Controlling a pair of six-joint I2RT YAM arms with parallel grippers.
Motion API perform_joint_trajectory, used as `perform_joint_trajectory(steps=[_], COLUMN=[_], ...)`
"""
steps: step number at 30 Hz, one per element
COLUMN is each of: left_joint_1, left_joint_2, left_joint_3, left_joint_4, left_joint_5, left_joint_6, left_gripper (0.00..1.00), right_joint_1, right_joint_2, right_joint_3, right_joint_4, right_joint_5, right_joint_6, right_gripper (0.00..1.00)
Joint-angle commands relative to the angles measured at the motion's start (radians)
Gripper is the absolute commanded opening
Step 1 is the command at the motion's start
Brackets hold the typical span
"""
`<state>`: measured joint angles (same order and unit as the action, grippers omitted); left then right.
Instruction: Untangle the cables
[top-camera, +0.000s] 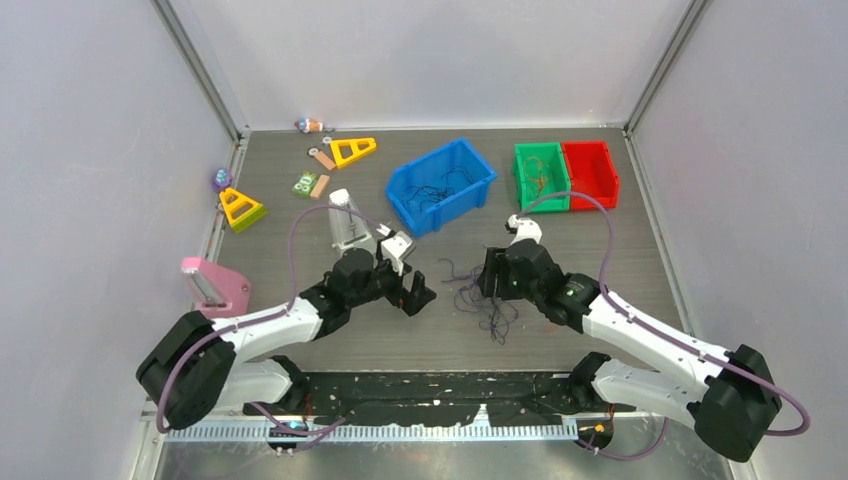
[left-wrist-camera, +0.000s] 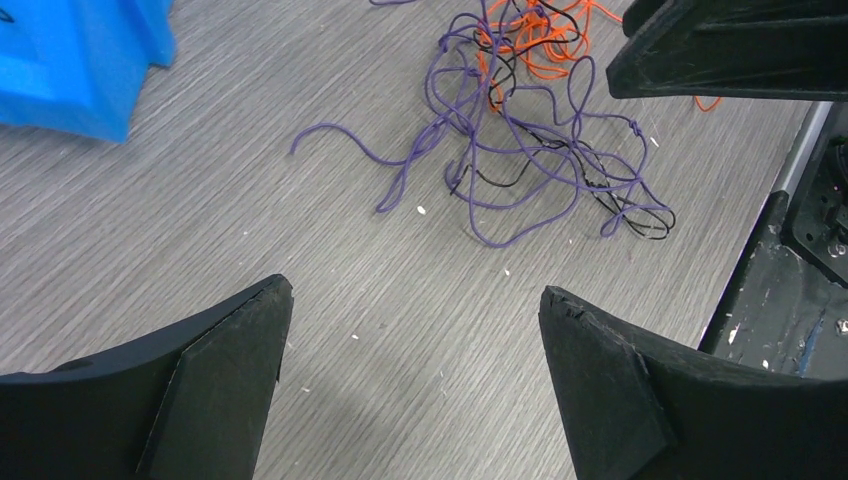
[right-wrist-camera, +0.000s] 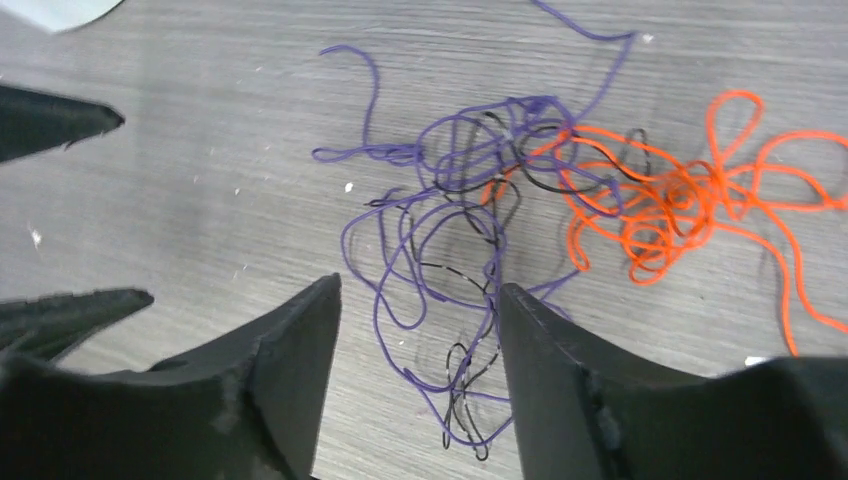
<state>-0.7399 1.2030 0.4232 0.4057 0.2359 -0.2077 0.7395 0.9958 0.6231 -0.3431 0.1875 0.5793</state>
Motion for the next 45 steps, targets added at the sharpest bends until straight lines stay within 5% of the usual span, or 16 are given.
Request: perform_joint_trajectory(steps=[1, 9, 19, 25, 29, 32, 36, 39, 42, 45], left_joint_1=[-0.030, -0.062, -0.131, -0.151, -0.152, -0.153, -0.153, -0.153, -0.153, -0.153], left_joint_2=[0.037, 0.202, 0.444, 0.543, 0.581, 0.605, 0.643, 0.662, 0.664, 0.636], left_joint_3=[0.071, 0.203, 0.427, 0.531, 0.565, 0.593, 0.636, 0.658, 0.672, 0.658], left_joint_4=[-0.028, -0.132, -0.285, -0.377, -0.403, -0.456, -0.505, -0.528, -0.555, -0.562], left_joint_5=[0.007, -0.007, 0.011, 0.007, 0.006, 0.007, 0.028, 0.047, 0.036, -0.015], left_joint_6=[0.036, 0.016, -0.009, -0.011, -0.003, 0.002, 0.000, 0.002, 0.012, 0.024], left_gripper=[0.94, 0.90, 0.78, 0.67, 0.50, 0.37, 0.29, 0.21, 0.01, 0.00], right_joint_1=[0.000, -0.151, -0.418, -0.431, -0.430, -0.430, -0.429, -0.430, -0.431, -0.431], right_joint_2=[-0.025, 0.032, 0.086, 0.248, 0.327, 0.317, 0.239, 0.197, 0.140, 0.071], right_joint_3=[0.038, 0.069, 0.012, 0.038, 0.053, 0.050, 0.046, 0.054, 0.056, 0.043], right_joint_4=[-0.078, -0.121, -0.011, 0.065, 0.079, 0.073, 0.055, 0.031, 0.015, 0.017], right_joint_5=[0.153, 0.199, 0.080, -0.039, -0.072, -0.051, -0.006, 0.016, 0.055, 0.116], right_joint_6=[-0.040, -0.060, -0.089, -0.103, -0.101, -0.100, -0.112, -0.124, -0.122, -0.103], right_gripper=[0.71, 0.82, 0.74, 0.71, 0.60, 0.31, 0.07, 0.05, 0.05, 0.05])
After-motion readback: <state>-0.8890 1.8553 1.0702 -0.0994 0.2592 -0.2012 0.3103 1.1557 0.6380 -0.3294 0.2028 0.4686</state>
